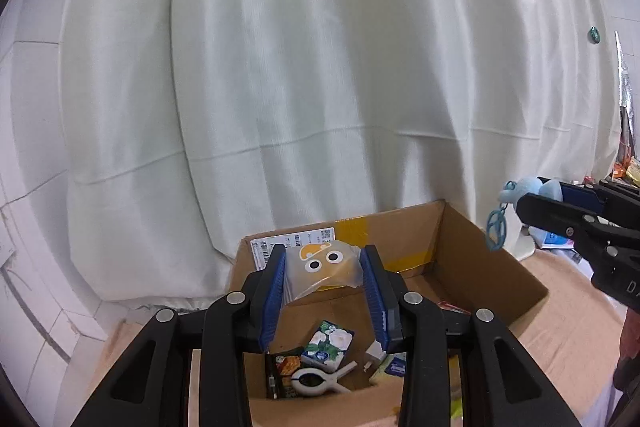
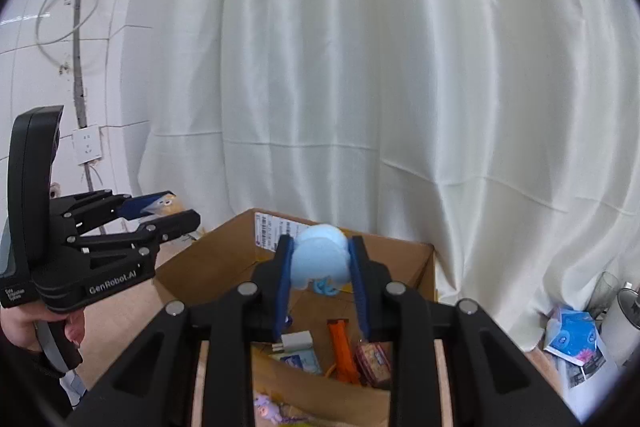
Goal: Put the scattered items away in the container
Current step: 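Lift the blue keychain and eyed packet over the cardboard box, then open both grippers to drop the keychain and packet into the box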
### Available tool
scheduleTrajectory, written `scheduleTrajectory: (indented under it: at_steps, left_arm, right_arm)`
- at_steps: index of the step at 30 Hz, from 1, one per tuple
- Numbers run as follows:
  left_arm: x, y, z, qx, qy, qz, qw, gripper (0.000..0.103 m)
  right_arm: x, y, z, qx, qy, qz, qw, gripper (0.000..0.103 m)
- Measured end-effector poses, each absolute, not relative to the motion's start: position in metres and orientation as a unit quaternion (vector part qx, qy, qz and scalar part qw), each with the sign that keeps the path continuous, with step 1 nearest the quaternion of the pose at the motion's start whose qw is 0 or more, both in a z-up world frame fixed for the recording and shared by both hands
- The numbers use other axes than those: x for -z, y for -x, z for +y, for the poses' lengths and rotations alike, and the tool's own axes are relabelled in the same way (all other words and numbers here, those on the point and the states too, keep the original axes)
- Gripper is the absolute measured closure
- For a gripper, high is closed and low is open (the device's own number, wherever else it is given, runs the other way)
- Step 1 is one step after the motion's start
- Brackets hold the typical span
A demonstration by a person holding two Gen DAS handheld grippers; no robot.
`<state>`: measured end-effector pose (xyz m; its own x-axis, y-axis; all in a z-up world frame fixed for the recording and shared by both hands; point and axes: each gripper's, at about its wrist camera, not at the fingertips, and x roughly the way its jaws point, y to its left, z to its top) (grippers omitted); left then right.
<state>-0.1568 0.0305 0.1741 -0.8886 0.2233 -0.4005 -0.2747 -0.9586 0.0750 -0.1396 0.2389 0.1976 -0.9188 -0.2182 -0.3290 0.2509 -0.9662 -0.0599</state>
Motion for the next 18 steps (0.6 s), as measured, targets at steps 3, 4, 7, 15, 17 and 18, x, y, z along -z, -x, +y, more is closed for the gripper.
scheduleTrajectory:
  at_steps: [3, 4, 7, 15, 17, 18]
  left_arm:
    - [-0.156, 0.183, 0.034, -0.966, 0.217, 0.05, 0.13, 0.065]
    - [-0.148, 0.192, 0.036, -0.964, 0.227, 0.05, 0.129, 0.065]
    - [-0.126, 0.208, 0.04, -0.959, 0.247, 0.054, 0.131, 0.065]
    - [-0.09, 0.232, 0.04, -0.95, 0.28, 0.048, 0.131, 0.065]
    - [-0.087, 0.232, 0.04, -0.95, 0.28, 0.047, 0.132, 0.065]
    - [-0.085, 0.234, 0.041, -0.949, 0.281, 0.049, 0.133, 0.065]
  right_arm:
    - [-0.182, 0.163, 0.24, 0.975, -0.18, 0.042, 0.122, 0.072]
    - [-0.176, 0.17, 0.241, 0.974, -0.188, 0.04, 0.123, 0.072]
    - [-0.152, 0.193, 0.244, 0.968, -0.215, 0.032, 0.123, 0.072]
    - [-0.108, 0.229, 0.247, 0.956, -0.266, 0.015, 0.123, 0.072]
    - [-0.102, 0.23, 0.248, 0.955, -0.269, 0.01, 0.124, 0.072]
    - [-0.1, 0.23, 0.249, 0.954, -0.271, 0.009, 0.125, 0.072]
